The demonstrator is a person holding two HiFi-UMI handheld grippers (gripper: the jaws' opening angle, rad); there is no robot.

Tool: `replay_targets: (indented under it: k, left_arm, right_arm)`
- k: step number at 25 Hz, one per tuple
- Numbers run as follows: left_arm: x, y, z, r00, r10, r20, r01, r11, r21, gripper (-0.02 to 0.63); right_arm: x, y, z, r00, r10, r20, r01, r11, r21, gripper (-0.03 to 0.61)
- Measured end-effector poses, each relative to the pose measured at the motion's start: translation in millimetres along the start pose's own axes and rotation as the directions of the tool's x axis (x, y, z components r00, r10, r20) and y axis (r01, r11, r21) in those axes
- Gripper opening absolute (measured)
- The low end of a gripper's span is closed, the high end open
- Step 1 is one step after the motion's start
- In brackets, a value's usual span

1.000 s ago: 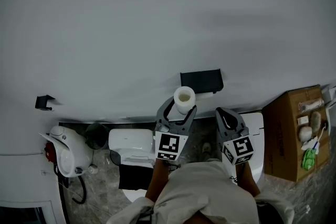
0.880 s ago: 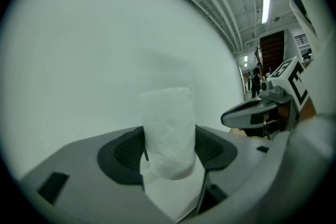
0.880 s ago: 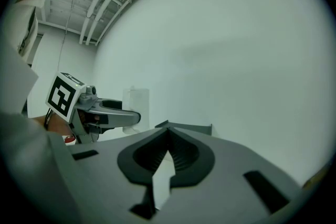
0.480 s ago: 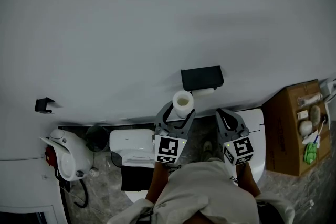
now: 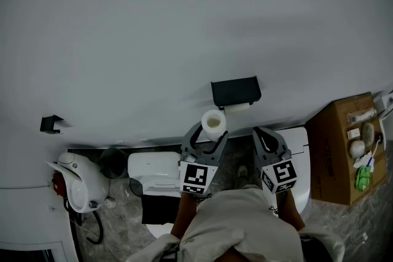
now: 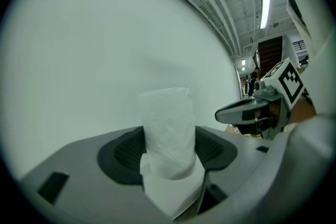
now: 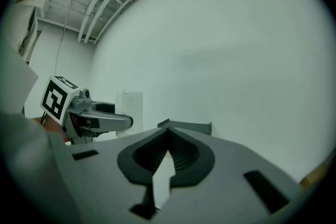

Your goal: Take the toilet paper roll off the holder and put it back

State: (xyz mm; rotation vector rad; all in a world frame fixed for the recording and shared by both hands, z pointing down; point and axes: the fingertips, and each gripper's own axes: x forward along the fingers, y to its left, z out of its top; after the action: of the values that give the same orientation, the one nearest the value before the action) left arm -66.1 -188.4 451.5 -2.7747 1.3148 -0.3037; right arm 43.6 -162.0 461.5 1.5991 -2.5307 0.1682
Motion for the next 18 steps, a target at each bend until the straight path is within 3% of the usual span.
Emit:
replay_targets:
  k: [18]
  left_arm:
    - [13, 6, 11, 1.0, 0.021, 0.016, -0.021, 1.0, 0.013, 0.296]
  right_arm:
    - [7, -11, 4, 1.0, 0.013, 0.008, -0.013, 1.0, 0.008, -0.003]
